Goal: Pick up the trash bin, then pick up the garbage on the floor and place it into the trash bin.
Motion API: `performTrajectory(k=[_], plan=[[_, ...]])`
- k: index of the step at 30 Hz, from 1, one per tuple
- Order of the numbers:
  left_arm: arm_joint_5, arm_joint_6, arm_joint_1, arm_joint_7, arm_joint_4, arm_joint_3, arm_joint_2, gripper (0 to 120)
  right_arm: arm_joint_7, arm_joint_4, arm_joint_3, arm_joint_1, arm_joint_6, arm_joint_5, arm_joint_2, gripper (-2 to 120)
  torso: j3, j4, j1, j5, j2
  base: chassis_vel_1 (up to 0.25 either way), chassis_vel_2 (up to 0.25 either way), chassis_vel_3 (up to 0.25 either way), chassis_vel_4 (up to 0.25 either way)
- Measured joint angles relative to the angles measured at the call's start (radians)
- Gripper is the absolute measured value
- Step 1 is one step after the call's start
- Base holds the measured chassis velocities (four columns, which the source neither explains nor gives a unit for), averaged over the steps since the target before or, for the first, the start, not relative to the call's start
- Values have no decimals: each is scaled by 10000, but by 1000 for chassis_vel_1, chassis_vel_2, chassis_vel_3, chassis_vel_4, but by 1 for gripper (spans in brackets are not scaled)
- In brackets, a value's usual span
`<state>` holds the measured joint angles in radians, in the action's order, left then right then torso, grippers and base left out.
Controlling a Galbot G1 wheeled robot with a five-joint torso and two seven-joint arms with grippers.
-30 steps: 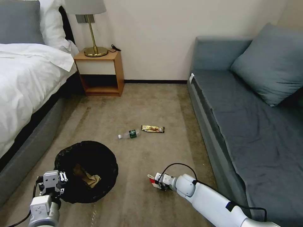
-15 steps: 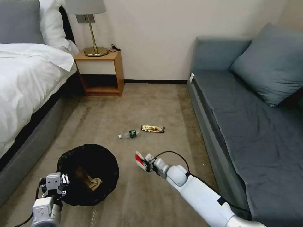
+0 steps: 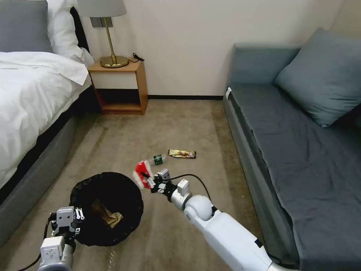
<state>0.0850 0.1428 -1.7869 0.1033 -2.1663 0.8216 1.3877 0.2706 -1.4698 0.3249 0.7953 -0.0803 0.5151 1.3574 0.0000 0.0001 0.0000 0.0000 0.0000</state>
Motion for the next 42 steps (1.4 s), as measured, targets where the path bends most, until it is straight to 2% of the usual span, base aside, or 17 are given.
performTrajectory(k=[7,13,16,23,26,27,29,31,35,36,40,41,42], plan=[[-54,-52,47,-1,59,-133,131,3,488,-1078,727,69,75,372,-177,0,0,-1,0,0,0,0,0,0,0],[-81,-58,38,0,14,-212,155,3,446,-980,1100,76,157,164,-33,0,0,-1,0,-1,0,0,0,0,0],[-82,-58,26,0,-36,-263,166,3,-21,-377,1371,9,177,-376,159,-1,0,-1,0,0,0,0,0,0,0],[-82,-120,-19,-6,-15,-315,212,3,-499,389,1429,105,154,-1082,525,23,0,-1,0,0,0,0,0,0,0],[-80,-139,-15,-14,58,-283,202,3,-572,375,1479,111,9,-1093,538,35,0,-1,0,0,0,0,0,0,0],[-80,-139,-15,-14,58,-283,202,3,-572,375,1479,111,9,-1093,538,35,0,-1,0,0,0,0,0,0,0],[-88,-144,1,-12,136,-266,213,3,-712,171,1540,137,2,-836,505,47,0,-1,0,0,0,0,0,0,0],[-91,-145,1,-11,154,-266,218,3,-731,106,1566,144,11,-782,485,50,0,0,0,0,0,0,0,0,0],[-99,-154,44,1,210,-264,221,3,-884,-118,1609,231,-149,-762,416,67,0,-1,0,0,0,0,0,0,0],[-99,-154,44,1,210,-264,221,3,-884,-118,1609,231,-149,-762,416,67,0,-1,0,0,0,0,0,0,0],[-106,-190,146,36,312,-131,168,3,-1755,-162,1041,400,-163,-893,533,85,0,-1,0,2,0,0,0,0,0],[-148,-255,180,41,407,-76,161,3,-2265,-64,807,407,105,-1157,583,90,0,-1,0,3,0,0,0,0,0],[-148,-255,180,41,407,-76,161,3,-2265,-64,807,407,105,-1157,583,90,0,-1,0,3,0,0,0,0,0]])
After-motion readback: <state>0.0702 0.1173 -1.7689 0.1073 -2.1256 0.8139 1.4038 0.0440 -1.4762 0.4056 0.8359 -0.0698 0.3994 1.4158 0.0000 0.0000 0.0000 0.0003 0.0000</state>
